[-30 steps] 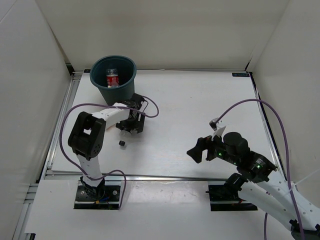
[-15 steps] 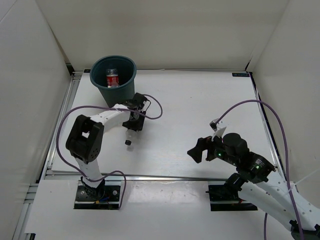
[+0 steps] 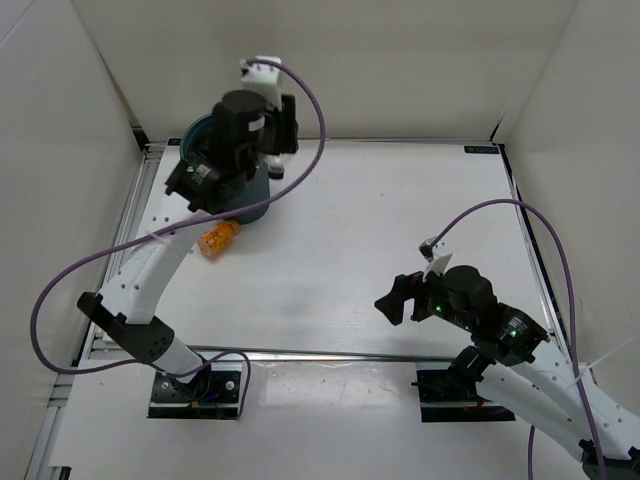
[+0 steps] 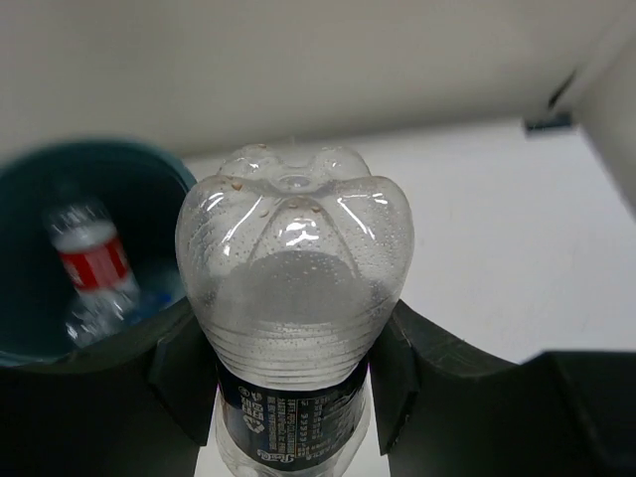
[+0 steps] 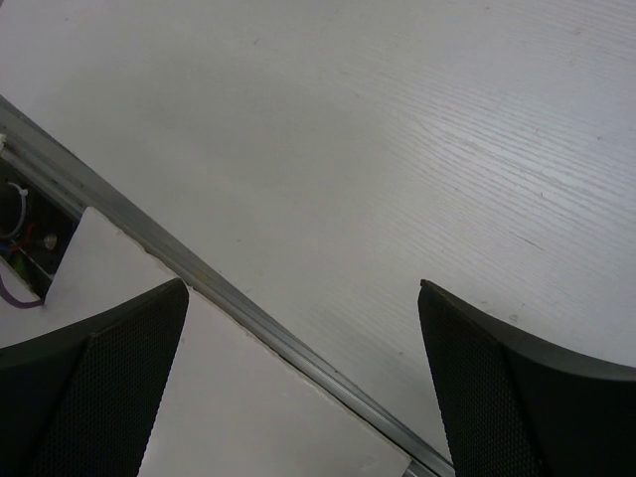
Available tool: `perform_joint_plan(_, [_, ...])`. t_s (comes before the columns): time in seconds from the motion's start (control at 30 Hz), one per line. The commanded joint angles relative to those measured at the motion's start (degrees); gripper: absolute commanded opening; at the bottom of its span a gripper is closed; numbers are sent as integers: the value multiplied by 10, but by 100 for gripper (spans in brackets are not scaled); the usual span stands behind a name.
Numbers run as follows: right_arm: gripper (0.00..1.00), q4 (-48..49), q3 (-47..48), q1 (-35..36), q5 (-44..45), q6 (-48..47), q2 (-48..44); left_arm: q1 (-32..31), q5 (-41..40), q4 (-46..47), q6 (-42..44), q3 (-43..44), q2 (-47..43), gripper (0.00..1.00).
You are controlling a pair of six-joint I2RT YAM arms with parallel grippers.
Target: Put the plastic bottles in the bin
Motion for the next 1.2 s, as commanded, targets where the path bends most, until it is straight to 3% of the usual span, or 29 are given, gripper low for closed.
perform_joint_plan(0.0, [100, 17, -5, 2, 10, 2, 1, 3, -63, -7, 32, 94, 18, 28])
perform_joint_plan(0.17, [100, 17, -11, 2, 10, 20, -6, 21, -106, 27, 70, 224, 108, 27])
perform_joint_plan(0.3, [100, 10, -17, 2, -9, 34, -26, 96, -100, 51, -11, 235, 151, 27])
perform_joint_plan(0.53, [100, -10, -17, 2, -41, 60, -103, 178, -105, 96, -57, 281, 244, 28])
perform_joint_plan(0.63, [100, -15, -10, 2, -54, 45, -116, 209, -72, 114, -73, 281, 269, 32])
perform_joint_plan(0.67, [100, -20, 4, 2, -54, 40, -116, 214, -65, 114, -73, 281, 275, 45])
perform_joint_plan(0.77, [100, -26, 11, 2, -75, 26, -92, 235, -59, 120, -79, 281, 288, 47])
perform_joint_plan(0.87, [100, -26, 18, 2, -89, 26, -74, 259, -43, 126, -85, 270, 288, 58])
perform_joint_plan(0.9, [100, -26, 18, 2, -96, 33, -67, 259, -32, 126, -90, 263, 288, 90])
perform_joint_plan(0.93, [100, -32, 18, 2, -96, 33, -67, 268, -24, 126, -90, 256, 288, 100])
perform_joint_plan(1.17, [100, -64, 60, 2, -35, 50, -34, 267, 7, 131, -60, 204, 213, 100])
